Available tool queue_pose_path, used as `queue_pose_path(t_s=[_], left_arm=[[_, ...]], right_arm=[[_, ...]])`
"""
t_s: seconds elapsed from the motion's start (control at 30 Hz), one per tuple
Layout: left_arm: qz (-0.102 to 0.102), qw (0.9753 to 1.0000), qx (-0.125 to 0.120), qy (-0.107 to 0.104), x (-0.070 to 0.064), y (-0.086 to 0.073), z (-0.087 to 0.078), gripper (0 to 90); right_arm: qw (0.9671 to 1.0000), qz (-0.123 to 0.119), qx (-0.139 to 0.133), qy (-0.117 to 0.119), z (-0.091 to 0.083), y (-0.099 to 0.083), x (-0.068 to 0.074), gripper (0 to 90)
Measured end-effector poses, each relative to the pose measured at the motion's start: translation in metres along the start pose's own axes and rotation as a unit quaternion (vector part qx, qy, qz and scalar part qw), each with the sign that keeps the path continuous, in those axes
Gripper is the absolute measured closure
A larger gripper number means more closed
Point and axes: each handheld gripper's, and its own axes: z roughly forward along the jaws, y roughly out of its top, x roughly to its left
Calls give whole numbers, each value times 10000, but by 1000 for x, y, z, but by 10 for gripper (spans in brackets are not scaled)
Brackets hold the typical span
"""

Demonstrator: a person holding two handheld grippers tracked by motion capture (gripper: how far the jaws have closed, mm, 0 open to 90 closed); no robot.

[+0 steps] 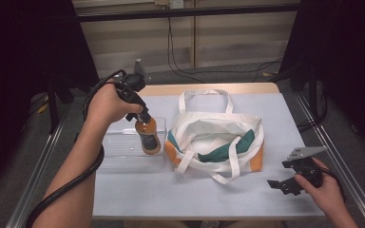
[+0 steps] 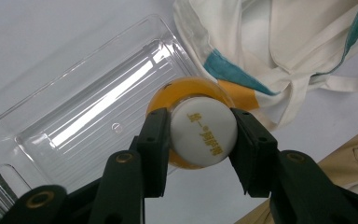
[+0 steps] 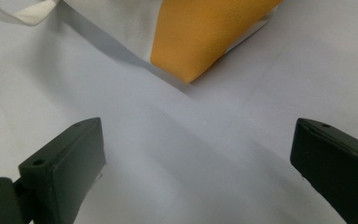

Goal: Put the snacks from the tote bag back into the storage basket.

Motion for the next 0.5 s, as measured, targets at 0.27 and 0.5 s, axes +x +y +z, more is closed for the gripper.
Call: queue_pose_path(t_s=[0.27, 0.5], left_arm=[[15, 10000, 41, -29, -1, -4, 8, 595], [63, 9999, 95, -72, -1, -4, 15, 595]], right_arm=[[10000, 21, 26, 27, 0, 0, 1, 25], [10000, 44, 50, 20, 0, 0, 1, 25]])
